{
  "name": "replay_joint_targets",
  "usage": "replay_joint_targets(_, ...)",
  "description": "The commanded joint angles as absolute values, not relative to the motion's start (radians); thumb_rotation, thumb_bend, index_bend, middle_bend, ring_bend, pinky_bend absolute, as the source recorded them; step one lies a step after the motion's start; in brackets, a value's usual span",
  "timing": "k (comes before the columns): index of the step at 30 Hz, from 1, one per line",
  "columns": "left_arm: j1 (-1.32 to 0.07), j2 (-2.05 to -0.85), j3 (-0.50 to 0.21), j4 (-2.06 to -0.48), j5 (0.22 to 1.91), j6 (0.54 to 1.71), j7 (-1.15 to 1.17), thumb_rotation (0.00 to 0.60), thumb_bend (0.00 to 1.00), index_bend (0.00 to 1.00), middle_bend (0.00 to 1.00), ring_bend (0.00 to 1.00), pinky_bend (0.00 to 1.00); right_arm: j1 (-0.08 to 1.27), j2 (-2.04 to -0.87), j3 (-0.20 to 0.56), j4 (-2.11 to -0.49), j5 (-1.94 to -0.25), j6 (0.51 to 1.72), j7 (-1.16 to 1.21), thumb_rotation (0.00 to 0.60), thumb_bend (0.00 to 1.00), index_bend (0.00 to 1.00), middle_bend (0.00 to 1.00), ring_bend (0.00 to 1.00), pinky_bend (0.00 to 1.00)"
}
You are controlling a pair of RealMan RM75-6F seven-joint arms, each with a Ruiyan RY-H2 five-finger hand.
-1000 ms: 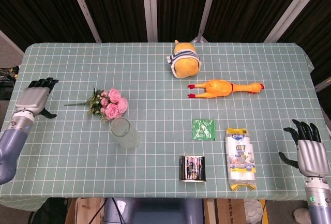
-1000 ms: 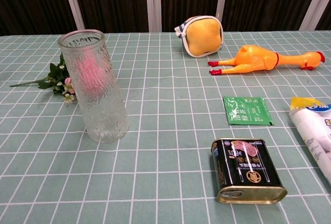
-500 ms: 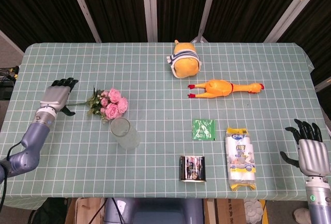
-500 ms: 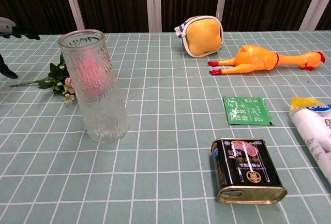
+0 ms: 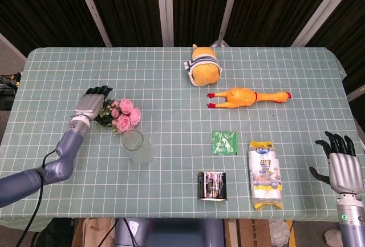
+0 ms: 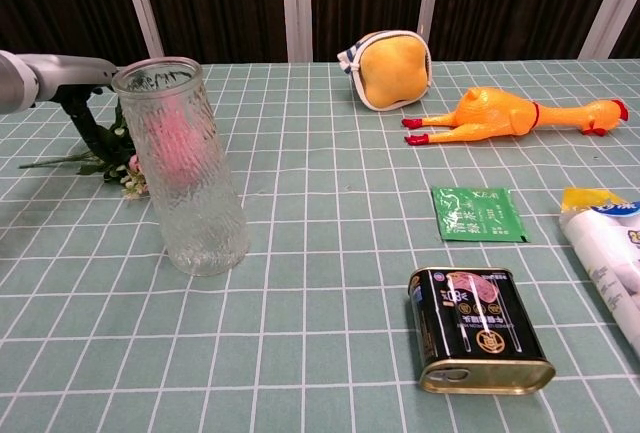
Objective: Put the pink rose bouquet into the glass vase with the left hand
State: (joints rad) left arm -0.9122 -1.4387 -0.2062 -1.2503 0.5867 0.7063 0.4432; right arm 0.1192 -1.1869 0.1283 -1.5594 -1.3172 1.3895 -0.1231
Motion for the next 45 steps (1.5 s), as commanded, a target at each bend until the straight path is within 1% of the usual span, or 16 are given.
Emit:
replay_joint_targets(1, -0.948, -1.444, -0.206, -1.264, 0.551, 0.667, 0.451, 0.600, 0.07, 0.07, 0.00, 0.00, 0.01, 0.122, -1.188, 0.129, -1.559, -1.314, 1.384, -0.126, 0.600, 0.21, 0.29, 0.13, 0.10, 0.01)
replay_joint_targets(3, -0.971, -1.437, -0.180, -1.283, 0.521, 0.664, 0.490, 0.600, 0.07, 0.07, 0.00, 0.00, 0.01, 0.123, -1.187, 0.129, -1.560, -1.313, 1.382, -0.126, 0.600, 0.21, 0.29, 0.13, 0.10, 0.01)
replay_joint_targets(5, -1.001, -1.421, -0.134, -1.316, 0.439, 0.655, 0.553, 0.600, 0.06, 0.07, 0.00, 0.00, 0.01, 0.124, -1.185, 0.129, -1.561, -1.310, 1.379, -0.123, 0.600, 0.21, 0.29, 0.13, 0.10, 0.01)
replay_joint_targets(9, -1.051, -1.415, -0.072, -1.345, 0.299, 0.704, 0.644, 0.600, 0.06, 0.07, 0.00, 0.00, 0.02, 0.122, -1.182, 0.132, -1.563, -1.306, 1.381, -0.114, 0.600, 0.21, 0.29, 0.13, 0.10, 0.01)
replay_joint_targets(11, -1.062, -1.417, -0.061, -1.349, 0.252, 0.733, 0.659, 0.600, 0.06, 0.07, 0.00, 0.00, 0.03, 0.122, -1.183, 0.133, -1.561, -1.304, 1.380, -0.111, 0.600, 0.21, 0.29, 0.13, 0.10, 0.01)
replay_joint_targets(17, -1.050, -1.449, -0.065, -1.308, 0.286, 0.798, 0.639, 0.600, 0.06, 0.07, 0.00, 0.00, 0.04, 0.125, -1.188, 0.133, -1.556, -1.299, 1.372, -0.109, 0.600, 0.21, 0.29, 0.13, 0.10, 0.01)
replay_joint_targets(21, -1.031, -1.485, -0.080, -1.262, 0.359, 0.793, 0.588, 0.600, 0.07, 0.08, 0.02, 0.00, 0.06, 0.129, -1.191, 0.132, -1.553, -1.293, 1.362, -0.113, 0.600, 0.21, 0.29, 0.13, 0.10, 0.01)
replay_joint_targets(23, -1.026, -1.496, -0.084, -1.247, 0.383, 0.785, 0.572, 0.600, 0.07, 0.09, 0.06, 0.02, 0.11, 0.131, -1.192, 0.133, -1.553, -1.289, 1.357, -0.115, 0.600, 0.21, 0.29, 0.13, 0.10, 0.01)
replay_joint_targets(25, -1.021, -1.507, -0.086, -1.231, 0.408, 0.772, 0.559, 0.600, 0.08, 0.11, 0.11, 0.06, 0.17, 0.133, -1.193, 0.134, -1.551, -1.284, 1.352, -0.116, 0.600, 0.21, 0.29, 0.13, 0.10, 0.01)
replay_joint_targets(26, -1.021, -1.510, -0.086, -1.228, 0.412, 0.768, 0.558, 0.600, 0.10, 0.11, 0.13, 0.09, 0.21, 0.133, -1.193, 0.134, -1.550, -1.283, 1.351, -0.115, 0.600, 0.21, 0.29, 0.13, 0.10, 0.01)
replay_joint_targets(29, -1.024, -1.512, -0.083, -1.224, 0.419, 0.759, 0.567, 0.600, 0.21, 0.16, 0.24, 0.20, 0.35, 0.134, -1.194, 0.136, -1.545, -1.275, 1.347, -0.114, 0.600, 0.21, 0.29, 0.13, 0.11, 0.01)
replay_joint_targets(31, -1.026, -1.510, -0.082, -1.227, 0.417, 0.766, 0.576, 0.600, 0.24, 0.19, 0.28, 0.23, 0.40, 0.134, -1.194, 0.138, -1.545, -1.272, 1.346, -0.112, 0.600, 0.21, 0.29, 0.13, 0.11, 0.01)
replay_joint_targets(34, -1.031, -1.490, -0.069, -1.247, 0.385, 0.768, 0.610, 0.600, 0.24, 0.21, 0.32, 0.24, 0.40, 0.134, -1.191, 0.137, -1.547, -1.272, 1.344, -0.107, 0.600, 0.21, 0.29, 0.13, 0.11, 0.01)
replay_joint_targets(36, -1.035, -1.477, -0.057, -1.257, 0.359, 0.765, 0.633, 0.600, 0.27, 0.24, 0.35, 0.26, 0.42, 0.134, -1.190, 0.138, -1.548, -1.271, 1.345, -0.106, 0.600, 0.21, 0.29, 0.13, 0.11, 0.01)
replay_joint_targets(41, -1.043, -1.456, -0.052, -1.272, 0.307, 0.780, 0.663, 0.600, 0.38, 0.33, 0.46, 0.35, 0.51, 0.133, -1.193, 0.140, -1.549, -1.270, 1.349, -0.103, 0.600, 0.21, 0.29, 0.13, 0.12, 0.01)
replay_joint_targets(45, -1.039, -1.460, -0.063, -1.270, 0.331, 0.805, 0.652, 0.600, 0.39, 0.34, 0.47, 0.35, 0.52, 0.135, -1.196, 0.139, -1.546, -1.267, 1.344, -0.104, 0.600, 0.21, 0.29, 0.13, 0.12, 0.01)
